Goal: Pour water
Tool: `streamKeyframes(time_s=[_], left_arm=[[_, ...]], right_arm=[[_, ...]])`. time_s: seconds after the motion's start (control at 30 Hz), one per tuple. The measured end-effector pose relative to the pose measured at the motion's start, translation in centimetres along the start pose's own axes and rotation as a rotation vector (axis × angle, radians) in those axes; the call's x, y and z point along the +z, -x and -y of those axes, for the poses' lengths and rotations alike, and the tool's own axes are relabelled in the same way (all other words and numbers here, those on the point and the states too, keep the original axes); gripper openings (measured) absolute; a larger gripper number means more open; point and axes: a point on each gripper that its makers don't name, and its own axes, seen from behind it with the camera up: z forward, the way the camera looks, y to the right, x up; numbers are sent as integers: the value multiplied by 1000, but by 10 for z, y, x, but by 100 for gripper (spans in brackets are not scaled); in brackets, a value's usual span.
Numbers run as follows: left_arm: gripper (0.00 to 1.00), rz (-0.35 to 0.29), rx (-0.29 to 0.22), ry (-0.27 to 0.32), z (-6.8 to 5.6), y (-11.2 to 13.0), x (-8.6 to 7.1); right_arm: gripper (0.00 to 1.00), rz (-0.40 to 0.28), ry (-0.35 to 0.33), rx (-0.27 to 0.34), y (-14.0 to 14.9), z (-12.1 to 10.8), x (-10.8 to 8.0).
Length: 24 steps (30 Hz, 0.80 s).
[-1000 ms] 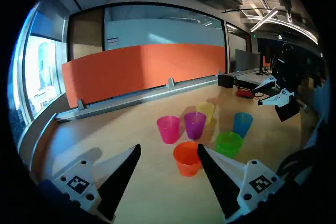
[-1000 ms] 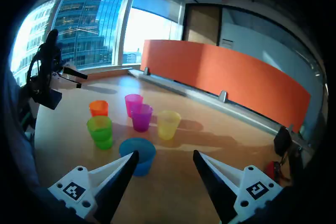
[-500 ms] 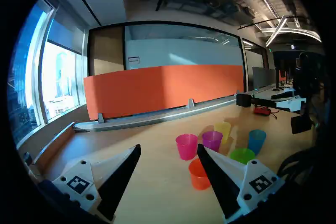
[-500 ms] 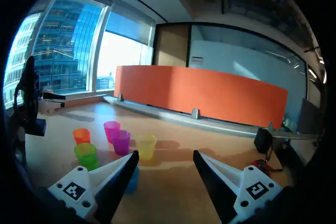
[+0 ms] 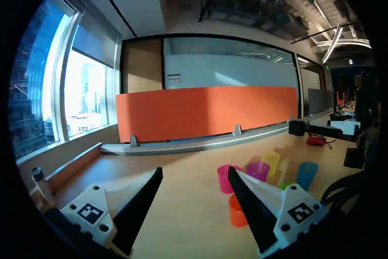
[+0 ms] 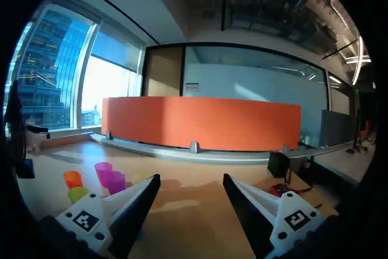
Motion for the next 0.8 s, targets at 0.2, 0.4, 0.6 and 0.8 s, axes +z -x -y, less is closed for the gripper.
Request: streamKeyframes(time_s=[0.2, 0.4, 0.6, 0.8], left_arm=[[100, -11, -5, -37, 2, -1, 0], [100, -22, -4, -71, 6, 2, 1], [100, -30, 3, -98, 9, 7, 2], [100, -50, 14, -112, 7, 7, 1]], right_arm=[[100, -47, 90, 11, -7, -13, -3], [100, -77, 133, 53, -12, -17, -6], [100, -82, 138, 98, -9, -13, -6], [100, -65, 150, 103, 1, -14, -6]])
